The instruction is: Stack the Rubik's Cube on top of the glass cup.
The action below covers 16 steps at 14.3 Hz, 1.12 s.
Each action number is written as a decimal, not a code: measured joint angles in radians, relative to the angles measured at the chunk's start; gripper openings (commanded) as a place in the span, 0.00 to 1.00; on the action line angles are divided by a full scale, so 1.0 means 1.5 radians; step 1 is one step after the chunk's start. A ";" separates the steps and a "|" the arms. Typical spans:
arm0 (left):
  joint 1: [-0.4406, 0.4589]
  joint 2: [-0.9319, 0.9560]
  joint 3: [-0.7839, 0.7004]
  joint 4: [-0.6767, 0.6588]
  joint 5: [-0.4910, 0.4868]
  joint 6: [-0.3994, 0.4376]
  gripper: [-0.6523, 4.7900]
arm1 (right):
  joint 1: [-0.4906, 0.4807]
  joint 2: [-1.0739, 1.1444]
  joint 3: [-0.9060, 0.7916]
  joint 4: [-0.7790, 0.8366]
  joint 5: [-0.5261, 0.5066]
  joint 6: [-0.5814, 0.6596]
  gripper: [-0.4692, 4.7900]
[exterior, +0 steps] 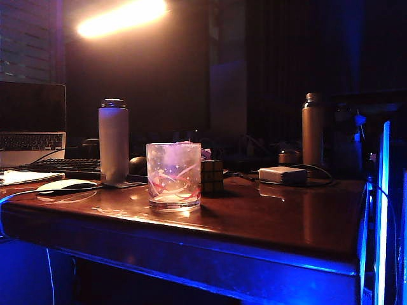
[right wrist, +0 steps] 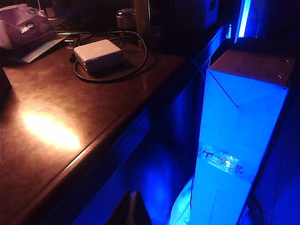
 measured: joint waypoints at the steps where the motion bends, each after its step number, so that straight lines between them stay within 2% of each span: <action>1: 0.000 0.000 0.000 0.000 0.000 -0.002 0.13 | 0.000 0.000 0.000 0.000 0.000 0.000 0.09; 3: 0.000 0.000 0.000 0.001 0.000 -0.034 0.13 | 0.000 0.000 0.000 0.000 0.000 0.000 0.09; 8: 0.000 0.000 0.000 0.003 0.001 -0.040 0.11 | 0.001 0.000 0.000 0.001 -0.006 0.004 0.09; 10: 0.000 0.000 0.020 0.024 0.012 -0.115 0.11 | 0.003 0.000 0.000 0.038 -0.056 0.083 0.09; 11: 0.000 0.000 0.071 0.052 0.011 -0.157 0.11 | 0.003 0.000 0.002 0.076 -0.083 0.107 0.09; 12: 0.000 0.003 0.126 0.068 0.006 -0.175 0.11 | 0.003 0.000 0.017 0.087 -0.088 0.113 0.09; 15: 0.000 0.111 0.309 0.011 -0.015 -0.176 0.11 | 0.003 0.003 0.094 0.107 -0.081 0.118 0.09; 16: 0.000 0.185 0.392 -0.023 -0.004 -0.147 0.11 | 0.003 0.005 0.126 0.094 -0.057 0.121 0.09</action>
